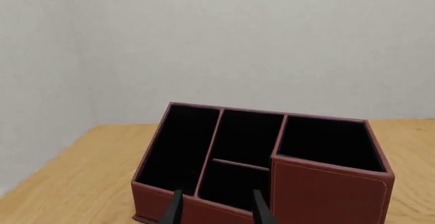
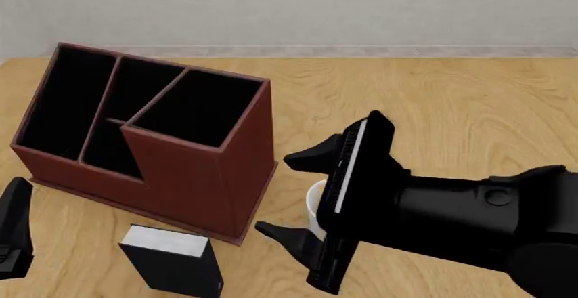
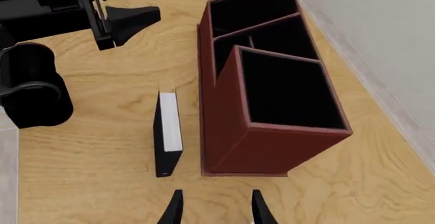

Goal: Pick up the book and place it in the right compartment of the caddy.

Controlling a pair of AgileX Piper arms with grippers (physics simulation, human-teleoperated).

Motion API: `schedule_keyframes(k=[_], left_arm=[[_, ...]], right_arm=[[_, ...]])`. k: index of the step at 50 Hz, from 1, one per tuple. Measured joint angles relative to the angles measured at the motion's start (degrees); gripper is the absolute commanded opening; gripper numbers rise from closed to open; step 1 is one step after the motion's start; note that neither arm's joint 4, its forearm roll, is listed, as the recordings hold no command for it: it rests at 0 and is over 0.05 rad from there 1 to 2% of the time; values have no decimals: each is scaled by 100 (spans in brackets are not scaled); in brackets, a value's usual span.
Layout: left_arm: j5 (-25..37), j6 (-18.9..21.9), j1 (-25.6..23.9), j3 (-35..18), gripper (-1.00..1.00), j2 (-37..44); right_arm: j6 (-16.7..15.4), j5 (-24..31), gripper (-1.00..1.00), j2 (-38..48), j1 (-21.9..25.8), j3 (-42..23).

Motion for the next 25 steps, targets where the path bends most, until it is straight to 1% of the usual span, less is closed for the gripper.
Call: schedule_keyframes(k=[25], left_arm=[[6,32,38,-2,100,0]], right_arm=[[530,-222,100,1199,450,-536]])
